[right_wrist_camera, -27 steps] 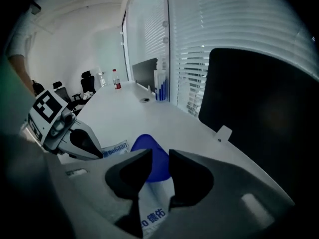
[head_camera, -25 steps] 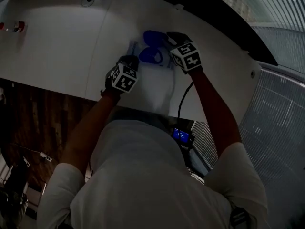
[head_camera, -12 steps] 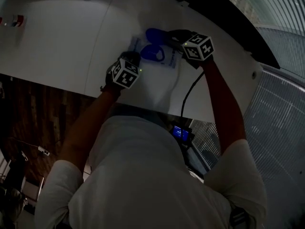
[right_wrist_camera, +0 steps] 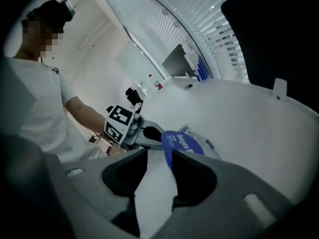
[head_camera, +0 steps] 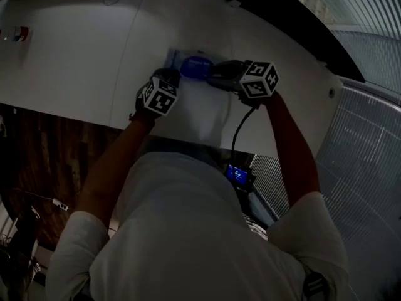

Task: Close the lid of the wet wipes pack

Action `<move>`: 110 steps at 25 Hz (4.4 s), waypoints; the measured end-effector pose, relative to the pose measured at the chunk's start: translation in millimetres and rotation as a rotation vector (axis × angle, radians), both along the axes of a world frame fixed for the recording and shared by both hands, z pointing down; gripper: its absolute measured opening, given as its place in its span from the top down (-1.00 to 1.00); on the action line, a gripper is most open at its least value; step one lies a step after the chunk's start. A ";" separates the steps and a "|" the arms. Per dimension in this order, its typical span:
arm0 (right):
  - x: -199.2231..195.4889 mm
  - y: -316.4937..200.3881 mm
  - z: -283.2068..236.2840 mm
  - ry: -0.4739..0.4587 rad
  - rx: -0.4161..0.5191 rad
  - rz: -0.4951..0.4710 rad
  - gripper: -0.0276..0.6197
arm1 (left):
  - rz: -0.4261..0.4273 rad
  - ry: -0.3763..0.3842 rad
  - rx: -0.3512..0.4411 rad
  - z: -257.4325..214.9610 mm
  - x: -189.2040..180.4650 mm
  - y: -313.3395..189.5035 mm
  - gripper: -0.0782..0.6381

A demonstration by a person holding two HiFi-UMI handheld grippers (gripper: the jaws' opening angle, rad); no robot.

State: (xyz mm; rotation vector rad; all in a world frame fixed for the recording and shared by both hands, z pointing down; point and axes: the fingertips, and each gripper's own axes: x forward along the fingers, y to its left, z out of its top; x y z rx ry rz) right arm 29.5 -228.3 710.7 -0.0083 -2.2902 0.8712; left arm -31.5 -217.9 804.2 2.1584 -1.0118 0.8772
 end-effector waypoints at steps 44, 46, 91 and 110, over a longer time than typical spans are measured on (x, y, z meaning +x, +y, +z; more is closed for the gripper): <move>-8.1 1.1 8.5 0.145 0.275 0.476 0.91 | -0.068 0.096 0.075 -79.5 4.2 7.6 0.77; -8.3 -1.4 -14.1 0.101 0.302 0.546 0.91 | -0.073 0.128 0.102 -103.1 5.5 3.4 0.78; 28.6 90.0 -404.6 -0.435 0.895 0.883 0.91 | 0.066 0.551 0.640 -483.9 66.9 71.9 0.77; 33.1 82.1 -397.3 -0.423 0.887 0.909 0.91 | 0.070 0.561 0.669 -485.3 71.1 63.5 0.77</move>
